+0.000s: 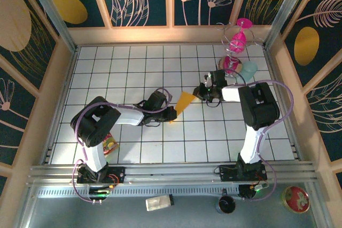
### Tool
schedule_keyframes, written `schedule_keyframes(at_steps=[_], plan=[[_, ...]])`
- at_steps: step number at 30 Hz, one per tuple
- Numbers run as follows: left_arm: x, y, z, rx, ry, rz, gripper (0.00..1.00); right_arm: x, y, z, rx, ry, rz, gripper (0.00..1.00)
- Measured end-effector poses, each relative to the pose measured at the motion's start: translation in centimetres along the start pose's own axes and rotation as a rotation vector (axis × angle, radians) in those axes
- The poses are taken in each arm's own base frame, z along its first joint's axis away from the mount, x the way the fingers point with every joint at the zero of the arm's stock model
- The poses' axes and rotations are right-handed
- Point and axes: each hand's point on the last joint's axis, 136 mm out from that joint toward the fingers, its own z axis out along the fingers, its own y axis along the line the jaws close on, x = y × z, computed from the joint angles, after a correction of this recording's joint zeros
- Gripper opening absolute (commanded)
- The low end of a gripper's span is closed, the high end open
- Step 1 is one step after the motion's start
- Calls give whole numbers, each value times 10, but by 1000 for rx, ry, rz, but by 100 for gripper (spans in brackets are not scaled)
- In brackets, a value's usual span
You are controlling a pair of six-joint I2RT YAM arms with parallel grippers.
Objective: Fold a paper plane with a square sheet of paper (pick it up from the middle)
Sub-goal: Fold the wing for the fifth time at the center of the table, then turn over a paper plane at the top-center of the table.
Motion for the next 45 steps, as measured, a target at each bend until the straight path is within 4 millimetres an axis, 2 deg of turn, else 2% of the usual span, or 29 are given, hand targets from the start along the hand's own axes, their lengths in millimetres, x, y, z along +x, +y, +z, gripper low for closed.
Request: schedule_keyframes(at_steps=[6,11,13,16,18,21,23,26,28,31,37,40,45], plan=[[0,-1,0,3,3,0,0,-5,-4,-4,19,-44,-16,4],[1,-2,-2,-7,16,-8,2,-22,-23,-30,105,-169,-3,11],[1,-3,-5,-9,20,-17,10,-29,-20,-44,121,-223,-7,14],[-6,-13,-14,10,3,-28,21,-37,-2,-67,112,-301,-24,19],[-21,-27,-23,43,-32,-21,29,-40,13,-80,111,-347,-42,23],[-51,-42,-46,86,-122,-8,54,-32,35,-90,124,-374,-68,31],[-69,-45,-66,94,-192,-2,68,-22,44,-88,169,-358,-75,41],[-89,-38,-91,69,-288,9,82,-6,56,-82,229,-325,-78,48],[-93,-26,-102,33,-331,21,89,3,65,-77,263,-307,-79,52],[-88,-5,-111,-45,-358,38,98,14,78,-63,317,-279,-77,58],[-73,34,-124,-185,-394,40,99,45,89,-30,426,-233,-68,62],[-67,48,-128,-225,-406,32,99,58,81,-20,488,-221,-45,62],[-56,61,-128,-252,-399,22,99,66,64,-18,567,-220,8,52]])
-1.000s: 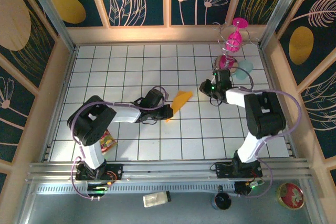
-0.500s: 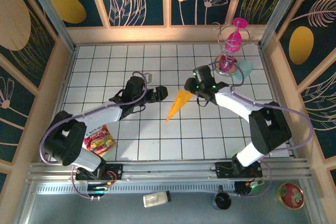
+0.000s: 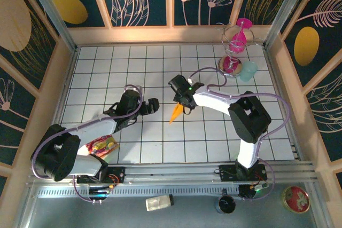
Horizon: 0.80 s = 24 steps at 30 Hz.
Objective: Fold a paper plane with a square sheet of paper (pick it up from the middle)
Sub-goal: Turn over a paper plane at the top-center of the table.
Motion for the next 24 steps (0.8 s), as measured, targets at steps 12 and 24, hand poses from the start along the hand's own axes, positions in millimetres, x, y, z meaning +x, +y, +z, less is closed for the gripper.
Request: schedule_keyframes(at_steps=[12,24], plan=[[5,-1,1,25,2,-23,99,3,-7,1,33,3,131,33],[3,-3,1,35,-5,-48,99,9,-18,0,48,12,182,20]])
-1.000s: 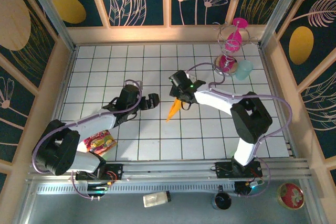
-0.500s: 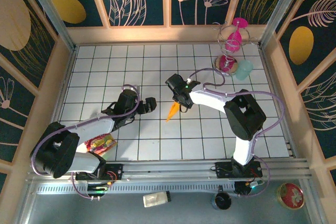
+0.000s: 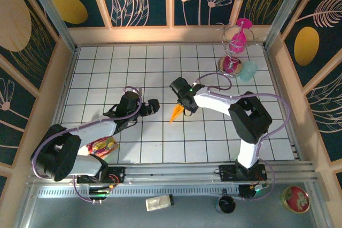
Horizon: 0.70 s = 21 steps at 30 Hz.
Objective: Fold a paper plane with a square sheet of paper (pick it up from the middle)
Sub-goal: Turn over a paper plane at the top-center of the table.
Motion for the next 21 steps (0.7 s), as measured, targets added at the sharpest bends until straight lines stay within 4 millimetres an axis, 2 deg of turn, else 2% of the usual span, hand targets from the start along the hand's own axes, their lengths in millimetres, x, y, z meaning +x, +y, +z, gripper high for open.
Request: schedule_keyframes(at_steps=[6,14,16,19,21], plan=[[0,0,0,-1,-1,-6,99,-1,-1,-5,-12,-2,8,20],[-2,3,0,-6,-5,-18,99,3,-5,-4,-14,13,19,1],[-4,5,0,-11,-8,-26,99,3,-5,-5,-17,12,15,0],[-7,10,0,-11,-9,-45,99,-1,3,-11,-62,3,-1,0],[-9,17,-1,-11,-8,-75,99,-4,17,-20,-131,4,-34,0]])
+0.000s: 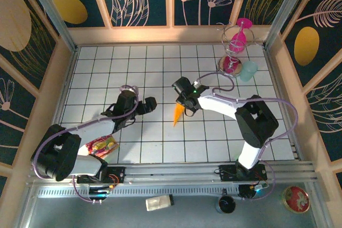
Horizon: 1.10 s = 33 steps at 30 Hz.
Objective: Fold a paper plane with a square sheet of paper (pick it up from the middle)
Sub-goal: Turn over a paper plane at the top-center of the table.
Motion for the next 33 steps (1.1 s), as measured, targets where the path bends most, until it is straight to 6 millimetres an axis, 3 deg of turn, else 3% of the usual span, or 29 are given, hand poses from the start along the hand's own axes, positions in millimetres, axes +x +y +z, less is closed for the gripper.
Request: schedule_keyframes(at_steps=[6,11,16,21,29,33], plan=[[-8,31,-5,-7,-3,-125,97,-6,62,-24,-290,19,-157,0],[-10,38,-7,24,0,-205,94,0,93,-32,-507,69,-232,0],[-7,37,-7,55,16,-249,84,18,89,-20,-620,152,-256,0],[-7,26,-8,110,35,-263,70,36,71,3,-651,231,-253,0],[17,15,6,175,154,-295,59,30,38,24,-647,255,-208,0],[30,0,14,201,214,-280,51,27,38,24,-661,251,-212,0]])
